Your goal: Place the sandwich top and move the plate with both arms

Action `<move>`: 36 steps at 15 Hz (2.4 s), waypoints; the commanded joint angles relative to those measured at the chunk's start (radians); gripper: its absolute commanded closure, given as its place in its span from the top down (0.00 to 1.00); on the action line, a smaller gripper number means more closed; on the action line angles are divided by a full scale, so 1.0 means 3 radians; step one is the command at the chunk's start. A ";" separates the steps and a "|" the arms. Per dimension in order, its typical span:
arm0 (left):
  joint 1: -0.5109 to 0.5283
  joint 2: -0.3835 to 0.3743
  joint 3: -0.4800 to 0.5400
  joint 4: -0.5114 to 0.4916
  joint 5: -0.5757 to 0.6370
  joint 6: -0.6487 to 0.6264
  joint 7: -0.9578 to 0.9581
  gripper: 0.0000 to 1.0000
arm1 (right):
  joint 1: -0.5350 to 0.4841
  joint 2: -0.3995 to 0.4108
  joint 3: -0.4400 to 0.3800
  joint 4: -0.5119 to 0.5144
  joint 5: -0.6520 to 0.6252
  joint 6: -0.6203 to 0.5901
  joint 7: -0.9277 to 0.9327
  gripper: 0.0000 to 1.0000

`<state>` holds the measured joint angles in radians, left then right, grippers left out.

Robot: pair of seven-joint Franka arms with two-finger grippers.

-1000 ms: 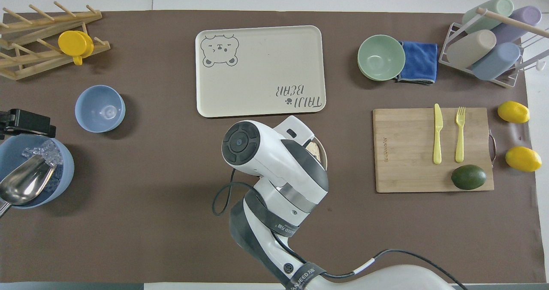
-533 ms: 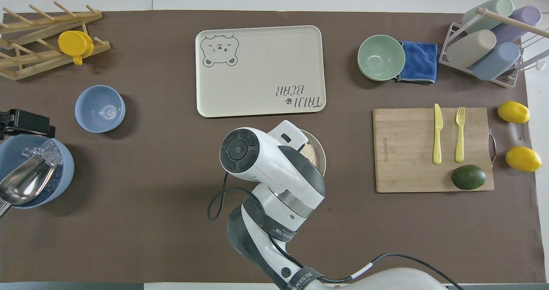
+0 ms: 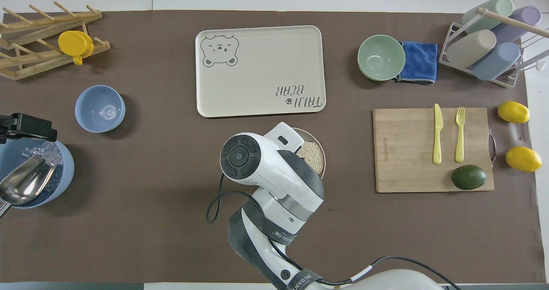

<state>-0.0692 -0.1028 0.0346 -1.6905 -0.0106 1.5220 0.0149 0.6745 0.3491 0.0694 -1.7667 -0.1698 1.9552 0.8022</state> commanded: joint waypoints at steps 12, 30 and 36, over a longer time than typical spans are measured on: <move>-0.0305 -0.0189 -0.0029 -0.1144 -0.0598 0.1183 -0.0310 1.00 | -0.1087 -0.0851 -0.0256 0.0167 0.0561 -0.0498 -0.0745 1.00; -0.1876 0.1197 -0.0029 -0.1431 -0.1775 0.3077 -0.0724 0.96 | -0.1343 -0.1056 -0.1372 0.0275 0.0663 -0.1398 -0.2505 1.00; -0.1906 0.1191 -0.0029 -0.1431 -0.1785 0.3031 -0.0740 0.60 | -0.1359 -0.1230 -0.1316 0.0117 0.0658 -0.1516 -0.2505 1.00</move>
<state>-0.6212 0.2683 0.0147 -2.1091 -0.5308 2.4362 -0.1980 0.2937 0.0104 -0.3486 -1.7055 0.0203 1.5090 0.0739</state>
